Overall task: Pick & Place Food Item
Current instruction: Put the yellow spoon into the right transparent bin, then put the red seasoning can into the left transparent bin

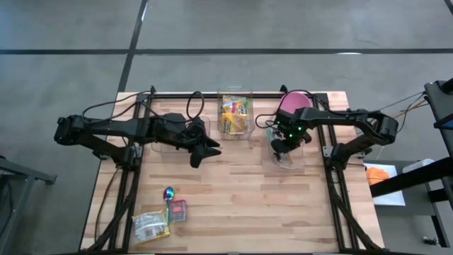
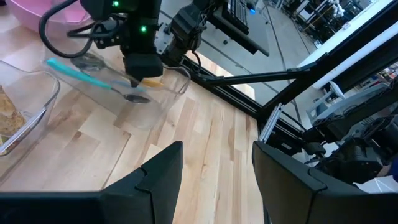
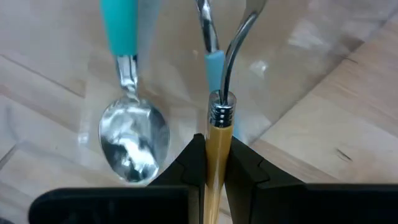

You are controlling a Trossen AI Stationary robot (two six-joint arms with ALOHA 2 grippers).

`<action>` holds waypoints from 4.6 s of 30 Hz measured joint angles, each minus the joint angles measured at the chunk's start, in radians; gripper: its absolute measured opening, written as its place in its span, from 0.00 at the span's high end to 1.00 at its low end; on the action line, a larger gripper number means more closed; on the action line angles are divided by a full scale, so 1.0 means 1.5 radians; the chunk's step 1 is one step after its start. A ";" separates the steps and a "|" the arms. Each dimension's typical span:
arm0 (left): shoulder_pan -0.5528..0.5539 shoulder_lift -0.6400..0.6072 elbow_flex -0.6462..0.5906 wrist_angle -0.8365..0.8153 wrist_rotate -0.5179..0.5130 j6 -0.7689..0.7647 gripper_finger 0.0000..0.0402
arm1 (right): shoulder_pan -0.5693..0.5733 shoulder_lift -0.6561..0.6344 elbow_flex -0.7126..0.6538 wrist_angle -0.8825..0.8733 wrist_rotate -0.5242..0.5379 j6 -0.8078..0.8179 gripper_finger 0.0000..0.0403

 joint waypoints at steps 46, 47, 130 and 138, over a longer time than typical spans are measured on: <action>0.000 0.000 0.000 -0.003 0.000 -0.001 0.50 | 0.023 0.166 0.143 -0.042 0.065 -0.042 0.93; 0.000 0.000 0.000 -0.003 0.000 -0.001 0.50 | 0.023 0.166 0.143 -0.042 0.065 -0.042 0.93; -0.034 0.000 0.001 -0.290 0.025 -0.046 0.50 | 0.214 -0.328 0.019 0.214 0.140 -0.025 0.53; -0.139 0.000 0.001 -0.395 0.022 0.021 0.50 | 0.283 -0.382 -0.063 0.324 0.143 0.049 0.53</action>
